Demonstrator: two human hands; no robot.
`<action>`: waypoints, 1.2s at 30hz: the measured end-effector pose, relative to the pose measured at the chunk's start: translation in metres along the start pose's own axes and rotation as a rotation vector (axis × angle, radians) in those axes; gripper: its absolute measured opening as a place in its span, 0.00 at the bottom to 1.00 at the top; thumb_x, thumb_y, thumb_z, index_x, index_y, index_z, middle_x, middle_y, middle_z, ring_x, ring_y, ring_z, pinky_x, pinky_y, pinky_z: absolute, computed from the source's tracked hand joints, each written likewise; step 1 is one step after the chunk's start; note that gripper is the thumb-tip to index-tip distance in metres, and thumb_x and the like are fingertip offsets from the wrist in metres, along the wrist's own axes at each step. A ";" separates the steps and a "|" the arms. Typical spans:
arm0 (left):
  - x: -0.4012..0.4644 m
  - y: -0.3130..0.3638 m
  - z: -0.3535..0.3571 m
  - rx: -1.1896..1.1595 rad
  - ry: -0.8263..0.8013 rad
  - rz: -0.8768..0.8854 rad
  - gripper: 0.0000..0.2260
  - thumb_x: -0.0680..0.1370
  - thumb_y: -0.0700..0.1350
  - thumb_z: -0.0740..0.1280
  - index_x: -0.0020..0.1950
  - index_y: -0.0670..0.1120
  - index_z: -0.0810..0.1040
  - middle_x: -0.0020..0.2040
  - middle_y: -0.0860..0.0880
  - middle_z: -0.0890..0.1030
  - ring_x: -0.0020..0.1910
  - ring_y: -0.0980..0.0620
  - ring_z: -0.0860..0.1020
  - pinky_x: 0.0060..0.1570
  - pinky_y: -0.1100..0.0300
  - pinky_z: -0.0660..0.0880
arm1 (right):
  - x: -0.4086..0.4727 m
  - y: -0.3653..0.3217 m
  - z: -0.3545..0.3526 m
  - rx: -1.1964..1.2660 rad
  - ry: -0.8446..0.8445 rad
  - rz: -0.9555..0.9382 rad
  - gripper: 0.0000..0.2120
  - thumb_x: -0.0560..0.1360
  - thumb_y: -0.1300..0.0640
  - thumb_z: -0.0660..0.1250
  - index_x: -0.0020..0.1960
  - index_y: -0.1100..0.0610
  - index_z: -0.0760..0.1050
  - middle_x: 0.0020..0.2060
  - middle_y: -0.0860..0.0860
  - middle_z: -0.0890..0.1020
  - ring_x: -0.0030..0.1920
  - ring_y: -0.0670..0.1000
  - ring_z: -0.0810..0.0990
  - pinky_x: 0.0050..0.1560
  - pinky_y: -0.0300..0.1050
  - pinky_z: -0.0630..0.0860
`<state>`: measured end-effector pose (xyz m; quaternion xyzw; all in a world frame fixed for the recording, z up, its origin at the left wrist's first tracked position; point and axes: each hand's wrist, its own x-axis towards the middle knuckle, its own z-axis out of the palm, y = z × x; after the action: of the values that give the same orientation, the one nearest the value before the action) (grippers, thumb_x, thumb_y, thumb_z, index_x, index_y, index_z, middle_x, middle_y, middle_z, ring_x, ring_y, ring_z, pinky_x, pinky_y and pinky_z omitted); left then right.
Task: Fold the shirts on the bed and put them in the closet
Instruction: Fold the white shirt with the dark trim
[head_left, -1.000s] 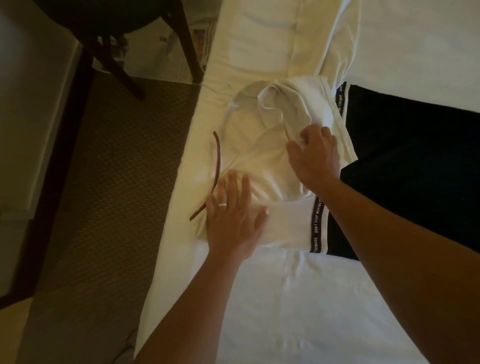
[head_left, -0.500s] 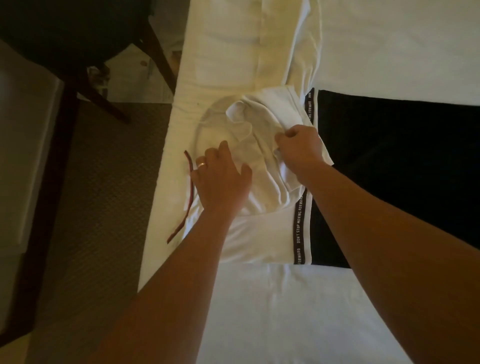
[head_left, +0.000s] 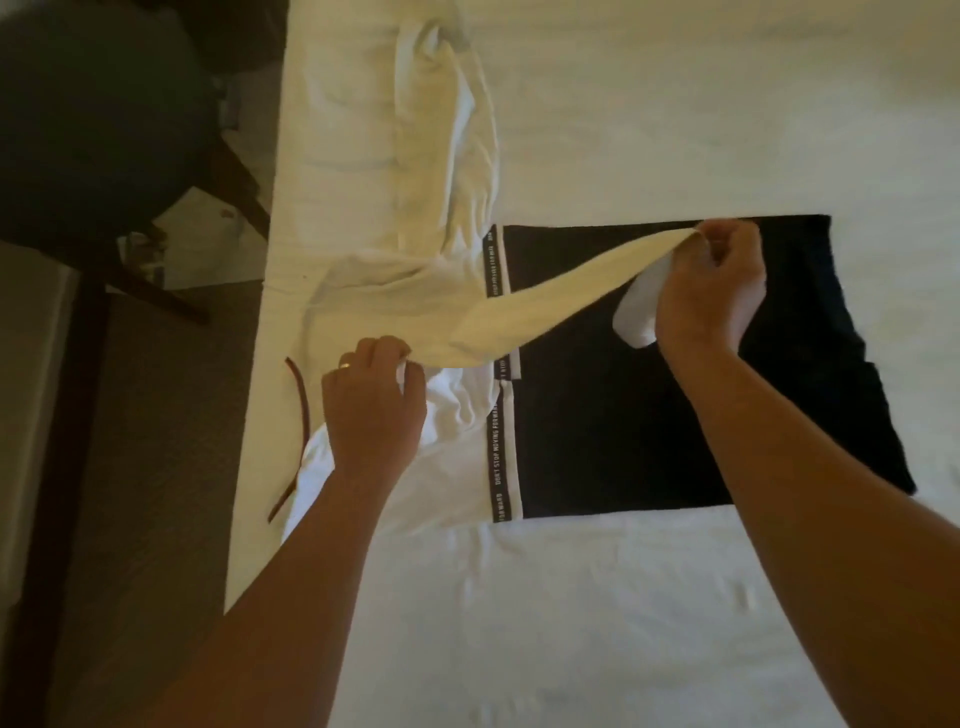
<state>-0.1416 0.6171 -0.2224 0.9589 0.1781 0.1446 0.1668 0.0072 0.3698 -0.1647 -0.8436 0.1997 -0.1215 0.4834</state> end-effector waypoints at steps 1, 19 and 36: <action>-0.011 0.006 -0.001 0.010 -0.010 0.059 0.04 0.78 0.43 0.66 0.48 0.44 0.78 0.43 0.45 0.79 0.40 0.40 0.78 0.42 0.49 0.71 | 0.003 0.012 -0.018 -0.041 0.020 -0.048 0.05 0.81 0.52 0.62 0.55 0.48 0.75 0.49 0.40 0.76 0.49 0.44 0.77 0.55 0.44 0.78; -0.091 0.086 0.042 0.446 -0.452 0.414 0.27 0.75 0.40 0.67 0.76 0.46 0.71 0.71 0.37 0.71 0.67 0.34 0.71 0.59 0.39 0.72 | 0.018 0.186 -0.152 -0.263 -0.046 0.283 0.10 0.82 0.54 0.63 0.59 0.57 0.77 0.57 0.51 0.74 0.54 0.52 0.76 0.56 0.48 0.77; -0.117 0.087 0.058 0.181 -0.460 0.296 0.24 0.83 0.49 0.53 0.78 0.46 0.69 0.80 0.40 0.62 0.78 0.35 0.62 0.69 0.35 0.66 | 0.080 0.194 -0.160 -0.136 -0.330 0.410 0.07 0.78 0.55 0.66 0.51 0.58 0.77 0.39 0.51 0.77 0.39 0.50 0.75 0.38 0.45 0.74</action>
<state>-0.2011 0.4794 -0.2677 0.9931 0.0057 -0.0703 0.0937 -0.0275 0.1230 -0.2505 -0.8243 0.2929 0.1317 0.4662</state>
